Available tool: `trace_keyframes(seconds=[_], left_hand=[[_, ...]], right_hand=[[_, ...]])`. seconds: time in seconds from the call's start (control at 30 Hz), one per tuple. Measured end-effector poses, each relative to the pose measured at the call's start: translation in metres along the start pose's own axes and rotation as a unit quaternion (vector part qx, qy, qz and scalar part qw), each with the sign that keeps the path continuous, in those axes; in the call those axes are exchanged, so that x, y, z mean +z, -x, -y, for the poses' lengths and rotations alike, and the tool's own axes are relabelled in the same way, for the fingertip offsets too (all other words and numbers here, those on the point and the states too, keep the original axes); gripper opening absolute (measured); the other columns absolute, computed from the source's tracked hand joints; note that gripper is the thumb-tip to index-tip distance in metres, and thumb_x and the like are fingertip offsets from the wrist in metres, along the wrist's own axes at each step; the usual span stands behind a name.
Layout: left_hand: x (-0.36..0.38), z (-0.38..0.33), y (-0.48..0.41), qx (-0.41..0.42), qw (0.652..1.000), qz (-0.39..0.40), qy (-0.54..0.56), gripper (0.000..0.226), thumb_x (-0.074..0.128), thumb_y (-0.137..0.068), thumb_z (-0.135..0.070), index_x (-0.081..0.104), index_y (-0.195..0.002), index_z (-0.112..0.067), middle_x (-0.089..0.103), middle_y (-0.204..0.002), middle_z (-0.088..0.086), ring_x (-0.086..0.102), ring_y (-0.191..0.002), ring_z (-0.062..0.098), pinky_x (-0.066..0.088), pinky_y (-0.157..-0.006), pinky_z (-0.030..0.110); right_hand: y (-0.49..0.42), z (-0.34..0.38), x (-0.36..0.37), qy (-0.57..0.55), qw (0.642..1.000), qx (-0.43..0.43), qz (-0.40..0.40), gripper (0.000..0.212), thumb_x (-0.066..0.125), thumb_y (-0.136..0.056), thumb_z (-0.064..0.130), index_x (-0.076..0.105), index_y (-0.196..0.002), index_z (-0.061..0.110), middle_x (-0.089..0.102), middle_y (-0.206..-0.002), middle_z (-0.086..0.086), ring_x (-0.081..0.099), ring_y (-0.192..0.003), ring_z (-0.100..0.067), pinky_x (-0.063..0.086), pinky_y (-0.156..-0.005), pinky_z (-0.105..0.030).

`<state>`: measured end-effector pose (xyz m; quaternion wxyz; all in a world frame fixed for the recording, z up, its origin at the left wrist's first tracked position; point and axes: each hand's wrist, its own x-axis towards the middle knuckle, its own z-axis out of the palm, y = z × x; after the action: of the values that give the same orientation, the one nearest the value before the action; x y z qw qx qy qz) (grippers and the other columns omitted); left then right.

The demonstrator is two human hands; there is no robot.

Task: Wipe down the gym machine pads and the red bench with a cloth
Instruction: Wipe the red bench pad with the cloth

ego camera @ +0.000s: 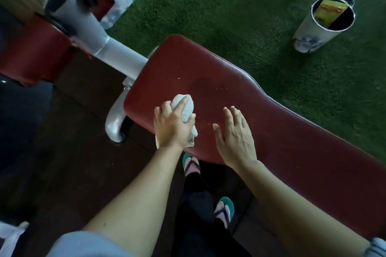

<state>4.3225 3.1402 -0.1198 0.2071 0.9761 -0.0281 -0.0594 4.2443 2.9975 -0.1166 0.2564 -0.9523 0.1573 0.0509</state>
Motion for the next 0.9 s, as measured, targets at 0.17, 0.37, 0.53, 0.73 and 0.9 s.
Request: trace_keyframes(seconds=[0.17,0.37,0.53,0.73,0.9], left_hand=[[0.046,0.031,-0.085,0.046,0.996,-0.043,-0.063,0.052,0.075,-0.077,-0.033,0.06,-0.126,-0.03,0.058,-0.116,0.014,0.052,-0.095,0.036,0.048,-0.078,0.044],[0.086,0.05,-0.127,0.078,0.984,-0.026,-0.157,0.062,0.051,-0.086,-0.052,0.036,-0.144,-0.035,0.031,-0.151,0.017,0.027,-0.137,0.045,0.031,-0.106,0.056],[0.088,0.052,-0.17,0.056,0.986,-0.054,-0.146,0.059,0.041,-0.091,-0.054,0.031,-0.146,-0.037,0.023,-0.156,0.012,0.016,-0.142,0.043,0.017,-0.114,0.059],[0.102,0.003,-0.226,0.1,0.984,-0.072,-0.129,0.054,0.036,-0.093,-0.051,0.033,-0.146,-0.037,0.023,-0.157,0.012,0.015,-0.141,0.048,0.018,-0.114,0.058],[0.095,0.045,-0.205,0.372,0.916,0.015,-0.152,0.054,0.046,-0.09,-0.041,0.034,-0.143,-0.041,0.03,-0.155,0.008,0.018,-0.141,0.046,0.022,-0.112,0.061]], right_hand=[[-0.086,-0.006,0.047,0.009,1.0,0.011,-0.007,0.064,0.029,-0.098,0.045,0.021,-0.149,0.007,0.017,-0.157,-0.016,0.009,-0.146,-0.028,0.007,-0.119,-0.036],[-0.156,-0.027,0.088,0.043,0.997,0.039,-0.055,0.067,0.032,-0.097,0.042,0.013,-0.15,0.006,0.004,-0.159,-0.016,-0.004,-0.147,-0.028,-0.004,-0.119,-0.041],[-0.172,-0.05,0.105,0.08,0.992,0.064,-0.073,0.072,0.025,-0.096,0.048,0.008,-0.151,0.004,0.001,-0.159,-0.016,-0.006,-0.147,-0.026,-0.004,-0.119,-0.044],[-0.174,-0.052,0.109,0.072,0.991,0.058,-0.095,0.071,0.027,-0.095,0.046,0.012,-0.15,0.004,0.005,-0.159,-0.015,-0.002,-0.147,-0.025,-0.003,-0.119,-0.043],[-0.175,-0.052,0.108,0.061,0.992,0.055,-0.098,0.07,0.028,-0.094,0.045,0.014,-0.15,0.005,0.006,-0.159,-0.013,0.0,-0.147,-0.025,-0.002,-0.12,-0.043]])
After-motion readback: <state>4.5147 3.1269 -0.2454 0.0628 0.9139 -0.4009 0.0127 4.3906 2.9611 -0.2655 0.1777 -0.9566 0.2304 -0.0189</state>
